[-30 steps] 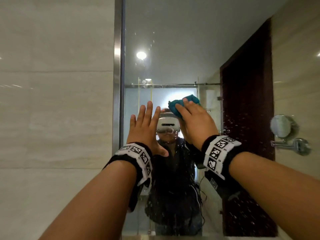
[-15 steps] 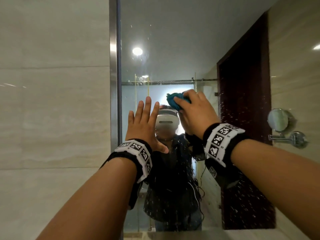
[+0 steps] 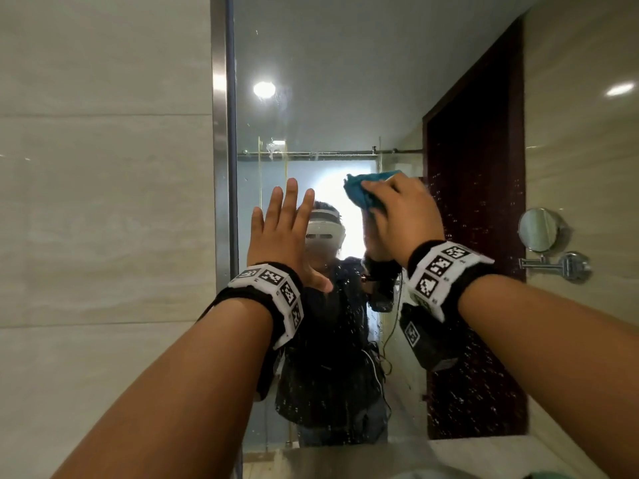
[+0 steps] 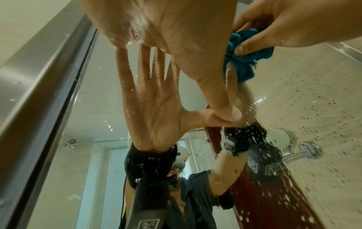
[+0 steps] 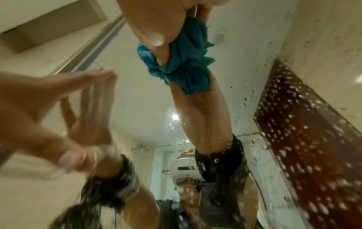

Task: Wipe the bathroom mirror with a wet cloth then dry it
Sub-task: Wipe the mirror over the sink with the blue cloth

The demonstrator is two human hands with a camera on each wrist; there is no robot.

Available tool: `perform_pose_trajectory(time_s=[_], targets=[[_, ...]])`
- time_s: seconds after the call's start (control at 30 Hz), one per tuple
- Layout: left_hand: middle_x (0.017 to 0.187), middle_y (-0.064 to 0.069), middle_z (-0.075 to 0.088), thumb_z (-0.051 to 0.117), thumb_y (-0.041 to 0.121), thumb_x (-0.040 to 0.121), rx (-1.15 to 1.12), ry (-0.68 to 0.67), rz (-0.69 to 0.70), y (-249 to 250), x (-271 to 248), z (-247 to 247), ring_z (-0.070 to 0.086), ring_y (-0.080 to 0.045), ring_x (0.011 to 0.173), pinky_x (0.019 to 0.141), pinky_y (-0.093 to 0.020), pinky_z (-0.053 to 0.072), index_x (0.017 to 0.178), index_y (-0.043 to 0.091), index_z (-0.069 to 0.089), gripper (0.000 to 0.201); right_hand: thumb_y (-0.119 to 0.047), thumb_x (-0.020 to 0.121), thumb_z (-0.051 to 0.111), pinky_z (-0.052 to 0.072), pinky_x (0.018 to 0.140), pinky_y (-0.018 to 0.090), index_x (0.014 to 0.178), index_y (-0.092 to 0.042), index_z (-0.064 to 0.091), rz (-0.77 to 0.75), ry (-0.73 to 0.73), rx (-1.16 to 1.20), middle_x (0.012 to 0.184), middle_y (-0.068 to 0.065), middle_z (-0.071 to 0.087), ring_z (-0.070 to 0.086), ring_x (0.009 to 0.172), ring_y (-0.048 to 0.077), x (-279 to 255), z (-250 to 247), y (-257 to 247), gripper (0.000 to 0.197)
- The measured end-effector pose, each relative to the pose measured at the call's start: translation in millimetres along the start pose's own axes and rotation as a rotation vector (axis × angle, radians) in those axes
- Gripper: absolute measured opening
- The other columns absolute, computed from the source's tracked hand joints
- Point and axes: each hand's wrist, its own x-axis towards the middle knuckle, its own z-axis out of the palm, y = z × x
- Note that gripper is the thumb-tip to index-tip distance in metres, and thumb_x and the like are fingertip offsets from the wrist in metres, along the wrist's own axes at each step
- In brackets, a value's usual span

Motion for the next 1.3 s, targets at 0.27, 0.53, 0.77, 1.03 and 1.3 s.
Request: perform_pose_trajectory(time_s=[0.27, 0.53, 0.77, 1.03, 1.3], targets=[[0.15, -0.005, -0.036, 0.075, 0.074, 0.048, -0.006, 0.004, -0.001, 2, 2, 1, -0.028, -0.027, 0.14, 0.116, -0.051, -0.006, 0.143, 0.023, -0.031, 0.15, -0.024, 0.068, 0.073, 0.054, 0.075, 0.035, 0.121, -0.014, 0.062, -0.446, -0.214, -0.123, 0.105, 0.008, 0.061, 0.057, 0.089, 0.025, -92, 4, -8, 0.055], [0.149, -0.002, -0.038, 0.082, 0.065, 0.048, -0.045, -0.044, -0.047, 7, 0, -6, -0.029, -0.026, 0.14, 0.115, -0.051, -0.005, 0.143, 0.025, -0.029, 0.152, -0.018, 0.081, 0.068, 0.052, 0.078, 0.037, 0.13, -0.022, 0.053, -0.13, -0.179, -0.06, 0.118, 0.01, 0.052, 0.049, 0.106, 0.028, -35, -12, 15, 0.051], [0.149, -0.001, -0.039, 0.081, 0.067, 0.045, -0.009, -0.035, -0.083, 10, 1, -3, -0.029, -0.025, 0.14, 0.115, -0.05, -0.004, 0.142, 0.026, -0.032, 0.155, -0.014, 0.072, 0.077, 0.055, 0.065, 0.039, 0.128, -0.016, 0.055, -0.264, -0.278, -0.093, 0.109, 0.013, 0.056, 0.054, 0.093, 0.03, -67, -5, 18, 0.061], [0.149, -0.003, -0.038, 0.081, 0.067, 0.045, 0.015, -0.057, -0.094, 14, -2, -7, -0.028, -0.026, 0.14, 0.115, -0.049, -0.004, 0.143, 0.023, -0.031, 0.155, -0.014, 0.084, 0.066, 0.052, 0.082, 0.039, 0.139, -0.024, 0.042, -0.152, -0.289, -0.099, 0.124, 0.011, 0.046, 0.044, 0.11, 0.029, -49, -24, 44, 0.06], [0.15, -0.003, -0.038, 0.083, 0.063, 0.047, 0.021, -0.071, -0.125, 20, -5, -12, -0.028, -0.026, 0.14, 0.115, -0.049, -0.003, 0.143, 0.023, -0.03, 0.153, -0.018, 0.088, 0.062, 0.05, 0.082, 0.038, 0.136, -0.023, 0.047, -0.011, -0.236, -0.027, 0.121, 0.011, 0.047, 0.043, 0.106, 0.028, -58, -17, 43, 0.05]])
